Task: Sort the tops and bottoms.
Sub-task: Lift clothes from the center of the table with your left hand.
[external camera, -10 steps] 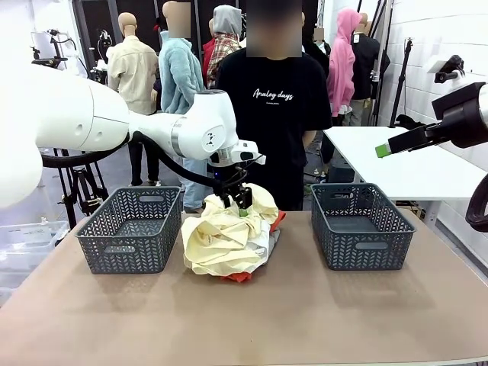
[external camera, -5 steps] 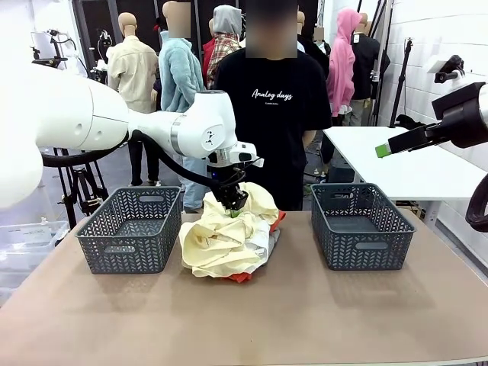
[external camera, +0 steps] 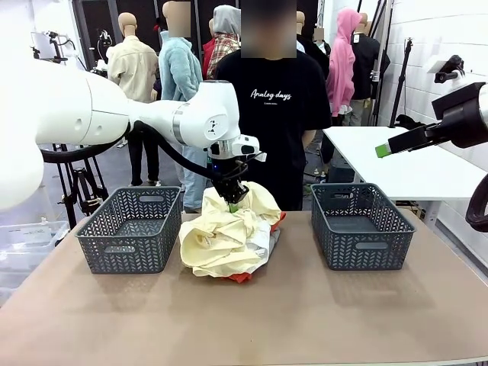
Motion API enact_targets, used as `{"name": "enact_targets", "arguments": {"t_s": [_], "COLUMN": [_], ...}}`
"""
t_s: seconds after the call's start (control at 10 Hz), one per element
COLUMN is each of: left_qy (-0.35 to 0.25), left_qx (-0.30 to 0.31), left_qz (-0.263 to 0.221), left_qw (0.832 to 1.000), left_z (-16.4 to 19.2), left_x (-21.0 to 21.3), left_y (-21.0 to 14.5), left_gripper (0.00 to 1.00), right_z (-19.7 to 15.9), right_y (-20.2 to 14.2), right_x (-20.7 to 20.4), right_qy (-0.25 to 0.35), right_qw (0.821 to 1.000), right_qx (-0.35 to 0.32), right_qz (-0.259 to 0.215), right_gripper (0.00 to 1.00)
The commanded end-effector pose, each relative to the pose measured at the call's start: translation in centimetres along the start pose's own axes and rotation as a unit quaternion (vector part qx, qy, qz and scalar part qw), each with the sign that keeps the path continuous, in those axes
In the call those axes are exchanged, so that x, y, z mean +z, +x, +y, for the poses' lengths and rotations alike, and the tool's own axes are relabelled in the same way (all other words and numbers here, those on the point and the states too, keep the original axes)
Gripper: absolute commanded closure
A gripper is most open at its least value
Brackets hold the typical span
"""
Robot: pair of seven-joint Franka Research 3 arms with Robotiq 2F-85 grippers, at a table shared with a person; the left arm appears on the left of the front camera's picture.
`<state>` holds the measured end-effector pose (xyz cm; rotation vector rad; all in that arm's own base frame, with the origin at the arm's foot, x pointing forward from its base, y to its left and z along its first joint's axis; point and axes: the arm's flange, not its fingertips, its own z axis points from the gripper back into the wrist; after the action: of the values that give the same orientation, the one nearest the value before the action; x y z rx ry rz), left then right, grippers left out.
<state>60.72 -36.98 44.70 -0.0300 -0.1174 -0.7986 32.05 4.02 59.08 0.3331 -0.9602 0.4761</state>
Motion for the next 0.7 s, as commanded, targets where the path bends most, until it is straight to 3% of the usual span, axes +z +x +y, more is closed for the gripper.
{"name": "enact_targets", "arguments": {"t_s": [0.0, 0.1, 0.2, 0.6], "left_qy": [0.004, 0.027, 0.002, -0.007], "left_qx": [0.02, 0.021, 0.003, 0.007], "left_qz": [-0.017, -0.016, -0.004, -0.021], "left_qw": [1.0, 0.999, 1.0, 1.0], "left_z": [0.7, 1.2, 0.4, 0.1], "left_x": [1.5, 2.3, 0.5, 2.0], "left_y": [-0.2, -1.3, 0.0, -0.1], "left_gripper": [1.0, 1.0, 1.0, 1.0], "right_z": [-0.1, -0.1, -0.1, -0.1], "right_y": [-0.1, -0.1, -0.1, -0.1], "right_x": [-0.1, -0.1, -0.1, -0.1], "right_qy": [0.003, 0.003, 0.003, 0.003], "right_qw": [1.0, 1.0, 1.0, 1.0], "right_qx": [-0.004, -0.004, -0.004, -0.004], "right_qz": [0.003, 0.003, 0.003, 0.003], "right_gripper": [0.0, 0.0, 0.0, 0.0]}}
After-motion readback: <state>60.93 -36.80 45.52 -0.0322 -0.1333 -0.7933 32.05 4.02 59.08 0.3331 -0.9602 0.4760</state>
